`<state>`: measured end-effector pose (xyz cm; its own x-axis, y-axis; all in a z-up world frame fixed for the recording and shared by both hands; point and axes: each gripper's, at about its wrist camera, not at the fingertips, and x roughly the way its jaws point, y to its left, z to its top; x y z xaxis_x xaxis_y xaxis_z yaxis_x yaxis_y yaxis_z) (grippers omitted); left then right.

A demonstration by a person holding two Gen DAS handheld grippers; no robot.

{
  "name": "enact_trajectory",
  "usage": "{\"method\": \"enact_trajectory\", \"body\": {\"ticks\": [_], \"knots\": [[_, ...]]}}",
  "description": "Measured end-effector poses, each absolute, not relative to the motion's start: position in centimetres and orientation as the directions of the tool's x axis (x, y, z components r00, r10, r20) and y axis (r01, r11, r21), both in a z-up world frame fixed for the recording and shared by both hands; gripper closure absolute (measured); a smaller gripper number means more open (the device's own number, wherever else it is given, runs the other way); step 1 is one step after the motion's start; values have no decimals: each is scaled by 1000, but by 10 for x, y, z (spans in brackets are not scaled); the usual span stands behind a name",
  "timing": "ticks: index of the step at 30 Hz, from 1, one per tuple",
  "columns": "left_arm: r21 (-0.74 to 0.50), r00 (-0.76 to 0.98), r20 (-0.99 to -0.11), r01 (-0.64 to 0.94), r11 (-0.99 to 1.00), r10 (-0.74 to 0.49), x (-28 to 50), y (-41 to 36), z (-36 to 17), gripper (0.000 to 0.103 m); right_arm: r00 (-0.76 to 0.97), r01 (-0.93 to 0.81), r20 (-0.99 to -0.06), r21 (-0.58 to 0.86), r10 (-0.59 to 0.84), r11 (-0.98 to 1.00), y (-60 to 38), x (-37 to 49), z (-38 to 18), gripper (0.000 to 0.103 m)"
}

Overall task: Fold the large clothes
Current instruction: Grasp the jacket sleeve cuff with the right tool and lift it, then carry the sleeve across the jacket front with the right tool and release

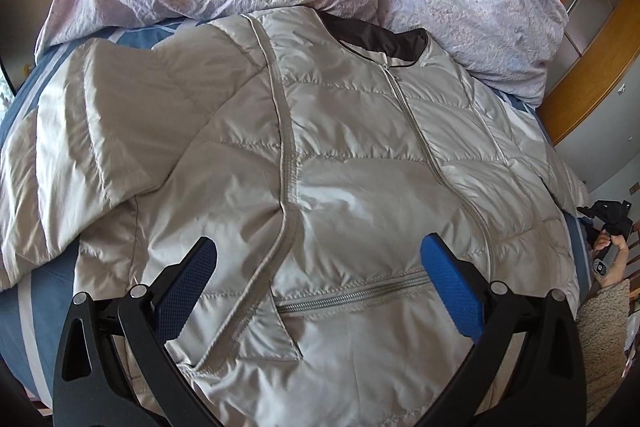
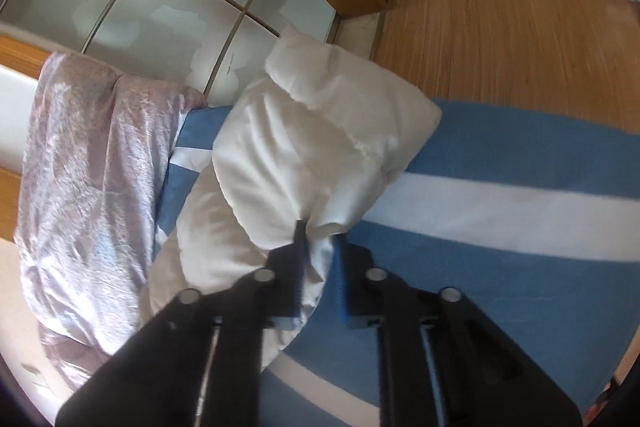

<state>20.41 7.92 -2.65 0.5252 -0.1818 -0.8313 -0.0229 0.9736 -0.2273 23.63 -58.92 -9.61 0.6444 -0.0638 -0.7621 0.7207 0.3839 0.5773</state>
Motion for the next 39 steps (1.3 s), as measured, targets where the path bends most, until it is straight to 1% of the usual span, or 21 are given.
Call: {"method": "enact_trajectory", "body": {"ticks": [3, 5, 9, 11, 14, 16, 18, 22, 25, 29, 32, 36, 39], "knots": [[-212, 561, -814, -41, 976, -153, 205, 86, -22, 1, 635, 718, -759, 511, -144, 472, -579, 243, -73, 96], [-224, 573, -805, -48, 974, -157, 207, 93, -19, 1, 633, 709, -744, 444, -216, 548, -567, 250, -51, 97], [-225, 577, -803, -57, 973, -152, 213, 105, -14, 1, 654, 667, -677, 303, -339, 681, -530, 267, -5, 98], [-232, 583, -798, -60, 971, -154, 215, 109, -13, 1, 674, 637, -642, 254, -366, 727, -511, 275, 12, 98], [-254, 582, -795, -61, 965, -172, 217, 114, -14, 1, 727, 559, -580, 189, -368, 807, -474, 289, 36, 98], [-281, 589, -783, -53, 958, -197, 218, 118, -14, 1, 766, 495, -544, 158, -343, 854, -448, 296, 47, 98], [-298, 605, -770, -58, 953, -204, 217, 121, -13, 1, 809, 406, -512, 133, -288, 904, -416, 302, 56, 98], [-341, 650, -728, -67, 938, -218, 216, 130, -11, 1, 858, 244, -491, 128, -152, 961, -361, 311, 63, 98], [-345, 684, -699, -66, 936, -210, 215, 134, -8, 1, 870, 118, -491, 122, -44, 985, -319, 313, 62, 99], [-353, 673, -704, -56, 934, -226, 220, 134, -7, 1, 858, -4, -508, 140, 75, 990, -277, 318, 55, 99], [-388, 646, -719, -69, 919, -254, 230, 135, -12, 1, 825, -58, -549, 155, 135, 986, -251, 323, 40, 99], [-492, 602, -718, -85, 867, -349, 245, 129, -20, 1, 775, -106, -602, 174, 191, 979, -224, 329, 15, 99], [-632, 531, -684, -87, 770, -501, 265, 117, -32, 1, 745, -150, -624, 190, 237, 970, -203, 328, 0, 99]]}}
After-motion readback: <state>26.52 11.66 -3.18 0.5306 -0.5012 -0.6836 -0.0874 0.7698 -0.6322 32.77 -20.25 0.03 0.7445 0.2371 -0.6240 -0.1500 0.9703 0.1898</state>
